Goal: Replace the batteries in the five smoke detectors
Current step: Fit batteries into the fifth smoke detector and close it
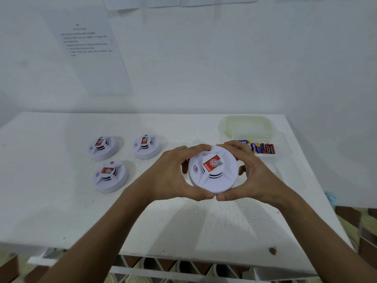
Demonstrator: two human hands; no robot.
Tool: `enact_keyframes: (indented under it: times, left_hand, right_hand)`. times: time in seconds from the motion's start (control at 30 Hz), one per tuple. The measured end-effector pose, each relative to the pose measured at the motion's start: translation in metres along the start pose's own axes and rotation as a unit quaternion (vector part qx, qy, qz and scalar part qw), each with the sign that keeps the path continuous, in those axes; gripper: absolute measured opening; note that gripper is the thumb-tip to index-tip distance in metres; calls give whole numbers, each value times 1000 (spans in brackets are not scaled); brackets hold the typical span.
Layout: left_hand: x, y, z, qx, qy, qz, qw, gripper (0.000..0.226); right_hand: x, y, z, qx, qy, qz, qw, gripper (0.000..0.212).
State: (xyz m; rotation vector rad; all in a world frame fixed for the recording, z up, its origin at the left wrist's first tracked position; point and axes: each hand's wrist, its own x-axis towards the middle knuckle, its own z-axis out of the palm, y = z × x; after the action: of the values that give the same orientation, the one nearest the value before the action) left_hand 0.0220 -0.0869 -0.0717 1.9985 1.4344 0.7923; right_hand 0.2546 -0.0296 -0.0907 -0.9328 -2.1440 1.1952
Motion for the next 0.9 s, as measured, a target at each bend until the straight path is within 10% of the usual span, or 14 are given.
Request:
enact_keyframes:
  times: [0.9]
  left_hand:
    - [-2,18,-3,-33,-1,10,999,81]
  right_hand:
    - [-3,-1,-5,-2,4,1,1000,108]
